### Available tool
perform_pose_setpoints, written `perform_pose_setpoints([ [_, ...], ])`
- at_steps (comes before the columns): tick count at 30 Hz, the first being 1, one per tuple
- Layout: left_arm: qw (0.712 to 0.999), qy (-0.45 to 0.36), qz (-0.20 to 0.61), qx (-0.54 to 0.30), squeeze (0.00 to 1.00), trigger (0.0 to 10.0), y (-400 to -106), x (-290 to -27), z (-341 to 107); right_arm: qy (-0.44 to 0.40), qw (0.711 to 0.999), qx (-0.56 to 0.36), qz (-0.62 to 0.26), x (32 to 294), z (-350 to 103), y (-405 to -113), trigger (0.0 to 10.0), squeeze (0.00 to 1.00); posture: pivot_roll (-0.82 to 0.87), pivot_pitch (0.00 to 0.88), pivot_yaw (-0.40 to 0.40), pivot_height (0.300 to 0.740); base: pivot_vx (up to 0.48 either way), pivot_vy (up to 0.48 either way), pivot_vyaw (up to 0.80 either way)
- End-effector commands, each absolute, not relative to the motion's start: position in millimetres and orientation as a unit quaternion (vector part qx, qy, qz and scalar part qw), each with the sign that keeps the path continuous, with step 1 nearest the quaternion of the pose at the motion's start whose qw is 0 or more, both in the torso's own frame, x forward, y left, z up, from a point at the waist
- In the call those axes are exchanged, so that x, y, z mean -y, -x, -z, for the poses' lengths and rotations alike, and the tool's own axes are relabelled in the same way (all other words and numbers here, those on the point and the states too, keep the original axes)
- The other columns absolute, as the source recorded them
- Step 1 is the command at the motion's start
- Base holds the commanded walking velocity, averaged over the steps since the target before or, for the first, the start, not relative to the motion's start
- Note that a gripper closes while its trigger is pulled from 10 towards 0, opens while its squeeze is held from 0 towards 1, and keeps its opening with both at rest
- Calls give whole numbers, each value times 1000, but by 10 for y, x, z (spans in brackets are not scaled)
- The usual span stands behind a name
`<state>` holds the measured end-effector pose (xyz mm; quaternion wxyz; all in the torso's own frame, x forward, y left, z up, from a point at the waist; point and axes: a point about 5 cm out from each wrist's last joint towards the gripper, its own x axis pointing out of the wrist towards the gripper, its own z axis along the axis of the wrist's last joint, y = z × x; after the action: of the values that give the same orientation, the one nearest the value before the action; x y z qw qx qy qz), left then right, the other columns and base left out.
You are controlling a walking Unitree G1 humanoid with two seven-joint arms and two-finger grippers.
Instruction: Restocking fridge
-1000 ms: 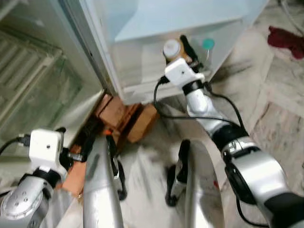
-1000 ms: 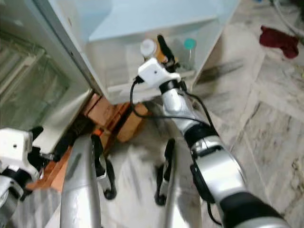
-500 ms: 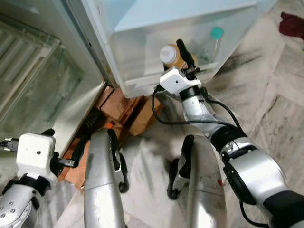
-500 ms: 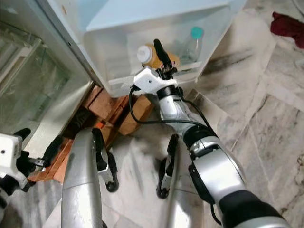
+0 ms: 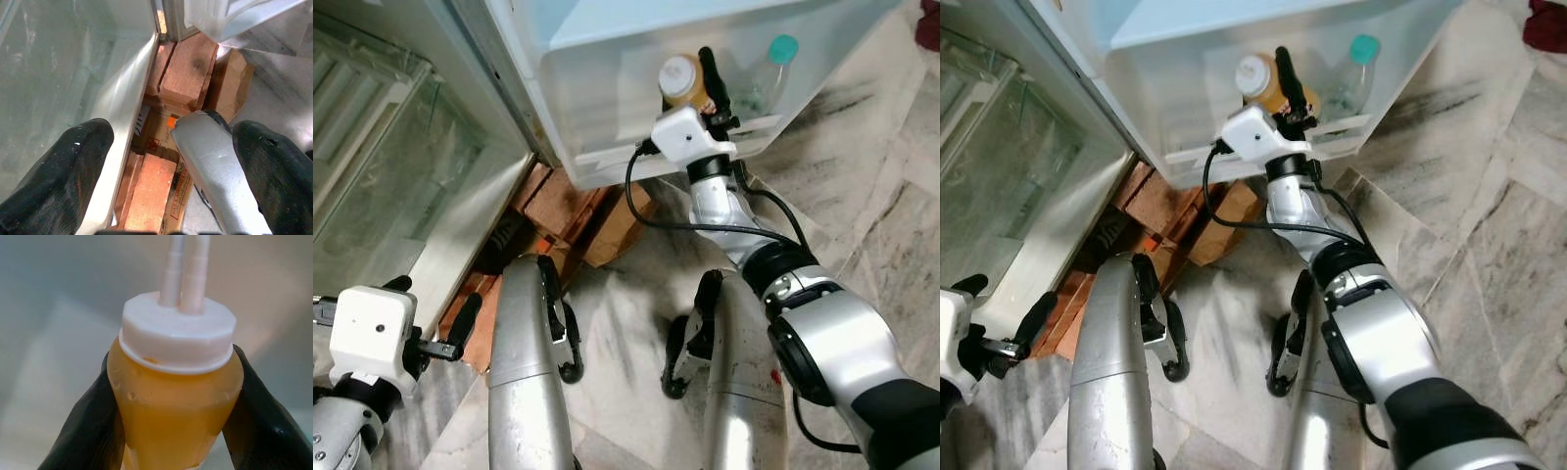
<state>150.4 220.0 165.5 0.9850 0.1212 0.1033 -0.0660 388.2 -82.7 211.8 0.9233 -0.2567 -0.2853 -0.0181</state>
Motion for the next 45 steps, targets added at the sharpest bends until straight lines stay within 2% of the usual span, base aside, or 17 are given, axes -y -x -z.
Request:
perform_pose_setpoints([
  [1,983,-122,64,-118,0,10000,-1451,-2210,-1642,228,954,191,24,929,-1719,-3839,10000,0,293,539,26,543,0,0,0],
  [6,983,-119,67,-120,0,10000,-1466,-2209,-1618,176,977,108,54,1123,-1475,-3816,10000,0,277,537,18,543,0,0,0],
  [11,984,-114,73,-116,0,10000,-1525,-2176,-1588,171,979,81,74,1252,-1429,-3828,10000,0,263,522,14,543,0,0,0],
  [12,984,-113,74,-115,0,10000,-1539,-2169,-1582,158,982,72,77,1281,-1420,-3832,10000,451,259,517,12,543,0,0,0],
  [13,984,-113,76,-114,0,10000,-1552,-2163,-1576,147,984,66,79,1302,-1414,-3835,10000,451,258,515,11,543,0,0,0],
  [14,984,-112,78,-113,0,10000,-1574,-2156,-1568,143,984,60,84,1339,-1410,-3840,10000,761,255,510,10,543,0,0,0],
  [15,984,-110,80,-113,0,10000,-1595,-2150,-1561,128,987,52,80,1348,-1401,-3843,10000,1000,251,502,9,543,0,0,0],
  [27,985,-109,93,-96,0,10000,-1838,-2114,-1489,45,996,75,-23,1233,-1597,-3917,10000,1000,223,428,-3,543,0,0,0],
  [37,986,-111,99,-77,0,10000,-2029,-2105,-1463,118,978,171,-35,1154,-2000,-3979,10000,1000,207,365,-3,543,0,0,0],
  [45,987,-107,102,-66,0,10000,-2210,-2089,-1395,113,973,195,-45,1140,-2161,-4005,10000,1000,177,294,-18,543,0,0,0],
])
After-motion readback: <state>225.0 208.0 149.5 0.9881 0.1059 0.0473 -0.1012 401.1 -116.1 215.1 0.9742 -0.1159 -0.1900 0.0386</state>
